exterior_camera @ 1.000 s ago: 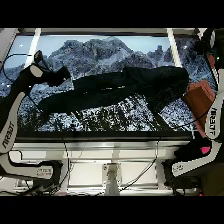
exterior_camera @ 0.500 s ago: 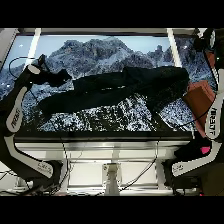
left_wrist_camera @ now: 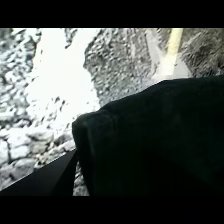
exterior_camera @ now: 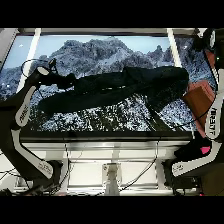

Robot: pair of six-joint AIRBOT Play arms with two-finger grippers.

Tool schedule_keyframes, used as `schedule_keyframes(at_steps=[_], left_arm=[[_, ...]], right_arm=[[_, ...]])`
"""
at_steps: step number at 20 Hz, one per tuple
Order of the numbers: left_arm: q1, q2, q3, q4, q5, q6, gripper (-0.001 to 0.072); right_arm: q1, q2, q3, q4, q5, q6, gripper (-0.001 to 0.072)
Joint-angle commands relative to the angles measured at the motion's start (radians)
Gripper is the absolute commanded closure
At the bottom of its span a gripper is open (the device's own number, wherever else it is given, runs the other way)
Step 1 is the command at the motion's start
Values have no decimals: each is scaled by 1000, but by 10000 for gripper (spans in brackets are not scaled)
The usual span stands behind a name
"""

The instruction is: Fold the clothes and pants, and hang the long-sleeved shirts on hangers.

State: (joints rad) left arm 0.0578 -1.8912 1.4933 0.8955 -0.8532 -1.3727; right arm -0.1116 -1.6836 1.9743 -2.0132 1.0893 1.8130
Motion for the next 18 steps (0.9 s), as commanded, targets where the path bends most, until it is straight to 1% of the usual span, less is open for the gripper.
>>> schedule_keyframes(at_steps=[1,2,3,4,9,15,18], left_arm=[[-37,-13,2,8,122,4,251],[-48,-12,2,8,167,5,376],[-57,-12,2,8,206,5,549],[-63,-12,2,8,246,5,685],[-52,38,3,9,365,5,687],[89,244,3,16,582,5,687],[159,295,3,16,613,5,687]], right_arm=[[0,0,0,29,0,0,278],[0,0,0,29,2,0,277],[0,0,0,29,5,0,278],[0,0,0,29,11,0,278],[0,0,0,28,28,0,278],[0,0,0,29,28,0,278],[0,0,0,36,29,0,278]])
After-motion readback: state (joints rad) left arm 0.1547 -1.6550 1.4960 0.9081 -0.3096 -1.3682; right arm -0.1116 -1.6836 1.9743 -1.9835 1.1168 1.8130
